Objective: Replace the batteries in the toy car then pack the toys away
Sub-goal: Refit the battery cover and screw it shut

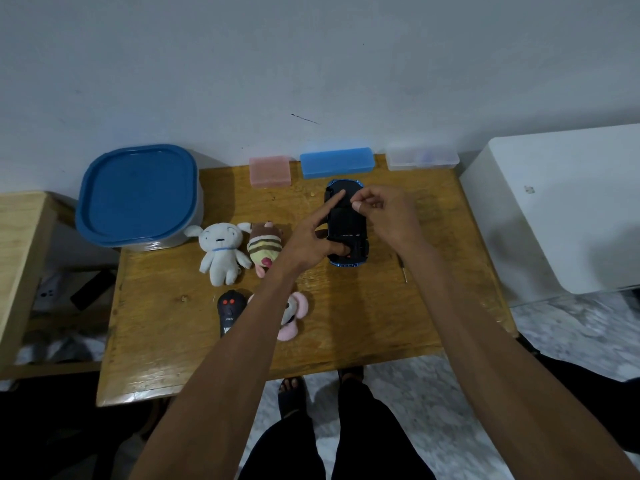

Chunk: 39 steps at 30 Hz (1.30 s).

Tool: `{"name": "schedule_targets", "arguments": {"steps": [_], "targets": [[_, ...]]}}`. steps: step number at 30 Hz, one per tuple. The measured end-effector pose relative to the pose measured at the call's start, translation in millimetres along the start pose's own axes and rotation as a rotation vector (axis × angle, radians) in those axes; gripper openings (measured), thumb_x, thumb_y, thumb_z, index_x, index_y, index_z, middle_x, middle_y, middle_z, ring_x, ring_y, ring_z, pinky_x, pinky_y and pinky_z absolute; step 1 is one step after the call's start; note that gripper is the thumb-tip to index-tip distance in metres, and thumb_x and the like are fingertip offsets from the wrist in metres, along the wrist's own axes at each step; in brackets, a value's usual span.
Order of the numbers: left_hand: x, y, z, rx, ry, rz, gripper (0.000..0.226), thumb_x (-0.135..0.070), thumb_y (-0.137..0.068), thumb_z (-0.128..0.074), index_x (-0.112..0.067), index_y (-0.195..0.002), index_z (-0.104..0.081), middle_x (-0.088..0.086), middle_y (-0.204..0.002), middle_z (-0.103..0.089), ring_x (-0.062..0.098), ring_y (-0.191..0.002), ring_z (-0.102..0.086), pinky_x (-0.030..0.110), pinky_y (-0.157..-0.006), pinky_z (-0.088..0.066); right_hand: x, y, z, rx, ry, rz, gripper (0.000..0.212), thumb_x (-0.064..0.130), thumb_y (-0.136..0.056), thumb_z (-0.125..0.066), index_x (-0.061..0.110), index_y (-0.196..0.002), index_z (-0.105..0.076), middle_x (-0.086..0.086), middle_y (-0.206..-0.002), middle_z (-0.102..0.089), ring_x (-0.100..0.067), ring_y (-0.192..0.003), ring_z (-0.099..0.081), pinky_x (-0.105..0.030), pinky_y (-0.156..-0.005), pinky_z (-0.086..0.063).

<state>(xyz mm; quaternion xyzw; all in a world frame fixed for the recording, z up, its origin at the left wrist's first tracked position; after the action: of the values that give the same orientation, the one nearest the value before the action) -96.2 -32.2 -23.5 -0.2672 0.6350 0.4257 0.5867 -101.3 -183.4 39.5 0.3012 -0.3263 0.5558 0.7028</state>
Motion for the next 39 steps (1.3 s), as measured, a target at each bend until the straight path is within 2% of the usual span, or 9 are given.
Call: {"name": "schedule_targets", "arguments": {"steps": [7, 11, 16, 23, 28, 30, 34, 37, 39], "targets": [[-1.5, 1.5, 0.1, -0.004, -0.002, -0.013, 0.105, 0.017, -0.071, -0.077, -0.034, -0.154, -0.04, 0.008, -0.141, -0.055, -0.002, -0.116, -0.059, 0.02, -0.085, -0.056, 1.4, 2.2, 0.3, -0.004, -0.012, 0.007, 0.008, 0.015, -0.092, -0.07, 0.018, -0.098, -0.074, 0.007, -0.096, -0.069, 0.005, -0.086, -0.058, -0.011, -0.07, -0.04], [0.5, 3.3, -0.3, -0.017, 0.011, -0.01, 0.104, 0.018, -0.071, -0.077, -0.035, -0.153, -0.041, 0.008, -0.14, -0.055, 0.013, -0.123, -0.059, 0.031, -0.09, -0.059, -1.1, 3.2, 0.6, -0.015, 0.001, -0.001, 0.008, 0.016, -0.091, -0.071, 0.018, -0.098, -0.074, 0.005, -0.096, -0.071, -0.002, -0.087, -0.062, -0.015, -0.074, -0.045], [1.7, 4.3, -4.5, -0.008, 0.005, -0.008, 0.104, 0.02, -0.071, -0.076, -0.034, -0.152, -0.039, 0.01, -0.14, -0.055, -0.011, -0.108, -0.061, 0.019, -0.081, -0.056, -2.6, 2.8, -1.8, 0.02, 0.018, -0.003, 0.007, 0.017, -0.092, -0.071, 0.019, -0.097, -0.074, 0.006, -0.093, -0.069, -0.006, -0.087, -0.063, -0.026, -0.079, -0.053], [2.1, 5.0, -4.8, -0.01, 0.012, 0.005, 0.103, 0.02, -0.071, -0.076, -0.031, -0.153, -0.04, 0.01, -0.14, -0.053, -0.014, -0.108, -0.06, 0.017, -0.081, -0.055, 0.8, 3.2, -2.2, 0.062, 0.039, 0.022, 0.007, 0.017, -0.091, -0.071, 0.023, -0.096, -0.073, 0.009, -0.092, -0.068, 0.001, -0.084, -0.059, -0.025, -0.079, -0.051], [3.6, 5.1, -7.4, -0.018, 0.021, -0.002, 0.103, 0.016, -0.072, -0.078, -0.032, -0.154, -0.039, 0.003, -0.141, -0.056, 0.006, -0.124, -0.056, 0.022, -0.087, -0.057, 5.4, 0.4, -2.0, 0.034, 0.149, 0.028, 0.006, 0.023, -0.092, -0.071, 0.029, -0.092, -0.072, 0.01, -0.089, -0.069, -0.006, -0.086, -0.065, -0.016, -0.067, -0.045], [4.0, 5.4, -8.1, -0.013, 0.03, 0.0, 0.103, 0.016, -0.073, -0.077, -0.031, -0.155, -0.038, 0.002, -0.14, -0.056, 0.01, -0.125, -0.056, 0.024, -0.088, -0.057, 6.0, 0.1, -2.4, 0.041, 0.123, 0.033, 0.007, 0.022, -0.092, -0.071, 0.028, -0.091, -0.072, 0.01, -0.089, -0.069, -0.008, -0.088, -0.065, -0.021, -0.07, -0.051], [0.5, 6.9, -5.4, -0.022, 0.061, 0.017, 0.103, 0.021, -0.073, -0.074, -0.031, -0.154, -0.038, 0.003, -0.137, -0.055, 0.004, -0.109, -0.063, 0.021, -0.081, -0.057, 1.0, -1.0, -0.9, 0.077, 0.068, 0.02, 0.007, 0.019, -0.093, -0.069, 0.024, -0.096, -0.072, 0.008, -0.089, -0.068, -0.012, -0.087, -0.067, -0.039, -0.08, -0.061], [-2.1, 6.0, -2.8, -0.022, 0.06, -0.001, 0.102, 0.022, -0.073, -0.072, -0.033, -0.152, -0.038, 0.008, -0.144, -0.05, -0.004, -0.107, -0.063, 0.02, -0.081, -0.056, 1.0, -0.8, 1.0, 0.083, 0.027, 0.024, 0.007, 0.017, -0.095, -0.067, 0.021, -0.098, -0.072, 0.004, -0.091, -0.068, -0.014, -0.085, -0.068, -0.035, -0.075, -0.062], [-2.2, 5.3, -1.4, -0.022, 0.054, -0.003, 0.102, 0.022, -0.073, -0.073, -0.037, -0.15, -0.039, 0.009, -0.145, -0.05, -0.001, -0.11, -0.062, 0.022, -0.082, -0.057, 1.7, 0.2, 1.1, 0.075, 0.007, 0.028, 0.007, 0.017, -0.095, -0.067, 0.019, -0.099, -0.072, 0.003, -0.091, -0.068, -0.015, -0.085, -0.068, -0.028, -0.07, -0.06]]}}
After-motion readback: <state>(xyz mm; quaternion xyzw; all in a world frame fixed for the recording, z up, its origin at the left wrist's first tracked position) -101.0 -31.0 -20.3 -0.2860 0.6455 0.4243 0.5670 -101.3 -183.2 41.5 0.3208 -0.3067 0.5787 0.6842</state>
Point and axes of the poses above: each hand's wrist, its own y-axis away from the middle knuckle, its own z-axis out of the back of the hand, x = y × z, the point moved 8 cm from there along -y, towards the middle knuckle
